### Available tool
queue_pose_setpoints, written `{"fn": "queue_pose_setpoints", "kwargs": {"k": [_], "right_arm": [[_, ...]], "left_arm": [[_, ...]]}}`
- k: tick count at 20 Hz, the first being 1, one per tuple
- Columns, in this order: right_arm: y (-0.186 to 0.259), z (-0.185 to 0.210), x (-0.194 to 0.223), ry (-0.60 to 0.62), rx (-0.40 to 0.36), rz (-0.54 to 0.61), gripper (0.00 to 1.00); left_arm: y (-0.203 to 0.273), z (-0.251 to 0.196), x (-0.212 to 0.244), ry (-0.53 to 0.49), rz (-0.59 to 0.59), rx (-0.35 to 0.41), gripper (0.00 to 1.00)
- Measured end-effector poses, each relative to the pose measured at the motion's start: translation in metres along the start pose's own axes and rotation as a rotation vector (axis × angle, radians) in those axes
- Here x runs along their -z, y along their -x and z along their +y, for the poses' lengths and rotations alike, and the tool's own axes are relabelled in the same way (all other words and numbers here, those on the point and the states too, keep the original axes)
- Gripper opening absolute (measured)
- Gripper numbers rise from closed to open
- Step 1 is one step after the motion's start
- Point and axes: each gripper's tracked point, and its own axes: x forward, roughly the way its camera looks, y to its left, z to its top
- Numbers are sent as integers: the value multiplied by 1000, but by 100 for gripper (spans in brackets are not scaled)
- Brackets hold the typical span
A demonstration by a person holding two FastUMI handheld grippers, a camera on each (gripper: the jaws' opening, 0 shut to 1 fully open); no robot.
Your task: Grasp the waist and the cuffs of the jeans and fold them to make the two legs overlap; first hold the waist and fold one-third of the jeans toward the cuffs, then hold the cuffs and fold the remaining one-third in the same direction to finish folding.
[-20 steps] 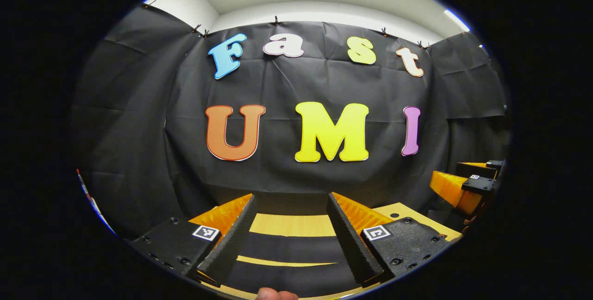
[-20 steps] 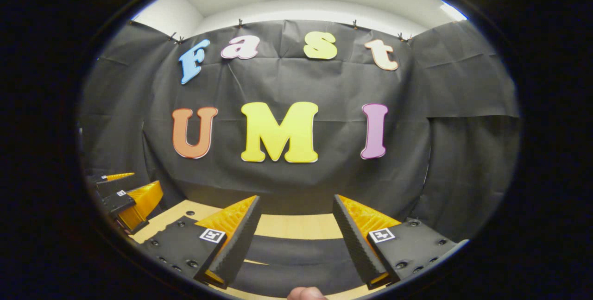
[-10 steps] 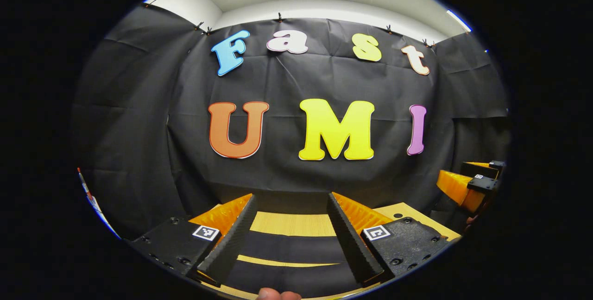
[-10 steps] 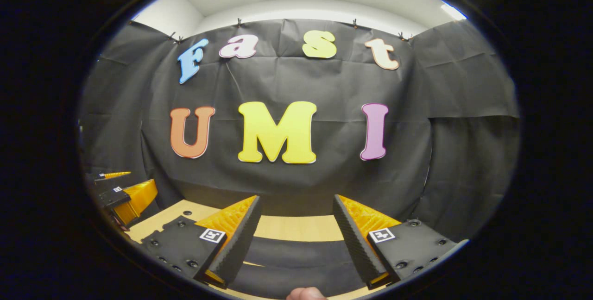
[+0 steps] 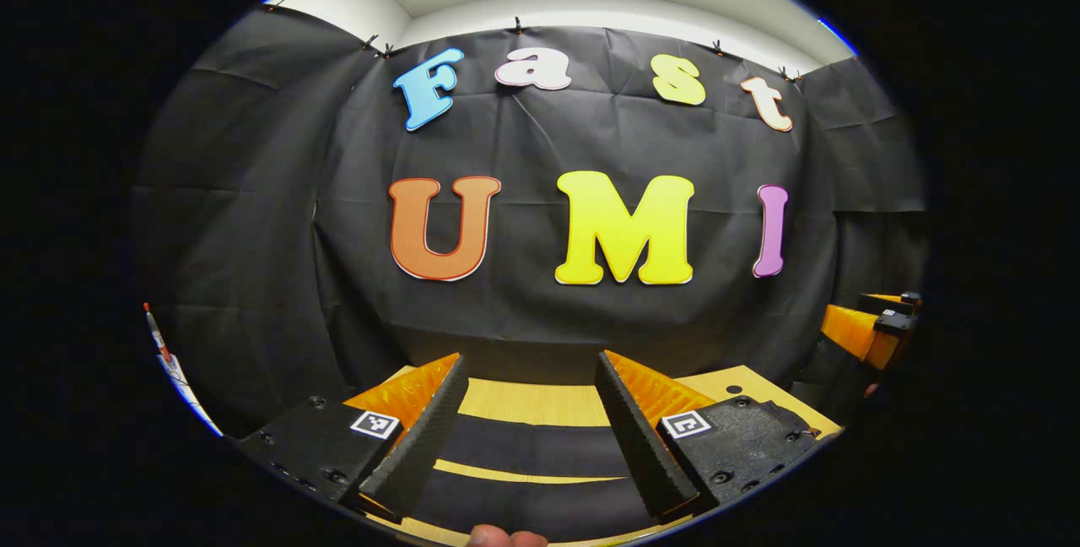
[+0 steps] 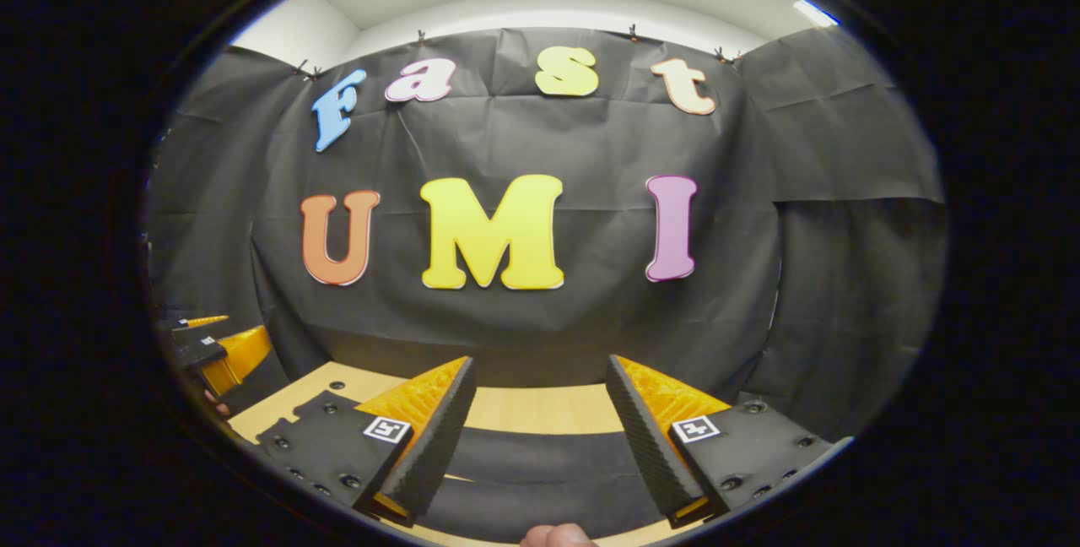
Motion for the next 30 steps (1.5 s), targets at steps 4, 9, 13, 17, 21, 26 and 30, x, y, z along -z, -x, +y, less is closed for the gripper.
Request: {"fn": "queue_pose_setpoints", "kwargs": {"k": [4,9,13,17,21,26,30], "right_arm": [[-4,-60,35,12,51,102,96],[19,-181,115,13,215,344,96],[28,-235,208,-267,301,603,96],[25,-265,279,-574,381,776,93],[29,-272,310,-718,446,854,98],[20,-271,329,-726,475,912,98],[11,-274,346,-725,522,929,98]], "left_arm": [[-3,45,47,87,119,-66,97],[28,155,143,238,359,-267,98],[53,206,214,538,517,-430,99],[65,200,271,938,628,-534,99],[55,198,292,1166,613,-622,100],[40,210,314,1203,642,-639,99],[28,210,319,1189,665,-644,99]]}}
